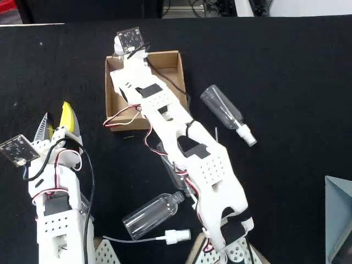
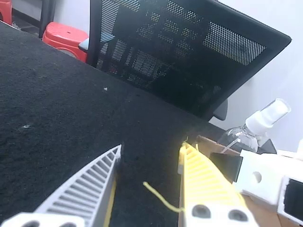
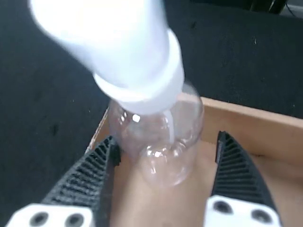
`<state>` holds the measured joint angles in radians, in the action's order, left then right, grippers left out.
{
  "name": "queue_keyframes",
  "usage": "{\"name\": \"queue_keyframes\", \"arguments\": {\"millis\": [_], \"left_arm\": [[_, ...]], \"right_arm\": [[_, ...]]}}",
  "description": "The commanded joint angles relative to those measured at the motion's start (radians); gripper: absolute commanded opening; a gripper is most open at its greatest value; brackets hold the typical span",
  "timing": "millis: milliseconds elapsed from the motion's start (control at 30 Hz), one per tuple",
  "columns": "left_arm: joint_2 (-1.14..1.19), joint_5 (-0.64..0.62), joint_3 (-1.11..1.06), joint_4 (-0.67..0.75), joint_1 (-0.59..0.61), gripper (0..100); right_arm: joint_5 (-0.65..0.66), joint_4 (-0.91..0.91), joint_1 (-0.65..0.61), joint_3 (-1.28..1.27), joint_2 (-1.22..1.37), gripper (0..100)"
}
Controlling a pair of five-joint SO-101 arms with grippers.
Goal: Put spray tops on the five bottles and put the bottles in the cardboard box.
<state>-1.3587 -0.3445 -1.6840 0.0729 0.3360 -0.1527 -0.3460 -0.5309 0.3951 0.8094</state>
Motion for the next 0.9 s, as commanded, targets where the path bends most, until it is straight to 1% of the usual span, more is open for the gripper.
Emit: {"name": "queue_keyframes", "arguments": {"millis": [0, 233, 867], "left_arm": [[-0.012, 0.008, -0.025, -0.002, 0.012, 19], [-0.012, 0.008, -0.025, -0.002, 0.012, 19], [-0.012, 0.008, -0.025, 0.002, 0.013, 19]], "right_arm": [[0.009, -0.046, -0.02, 0.059, -0.071, 25.9], [0.009, -0.132, -0.02, 0.059, -0.116, 25.7], [0.009, -0.543, -0.018, 0.059, -0.295, 25.6]]}}
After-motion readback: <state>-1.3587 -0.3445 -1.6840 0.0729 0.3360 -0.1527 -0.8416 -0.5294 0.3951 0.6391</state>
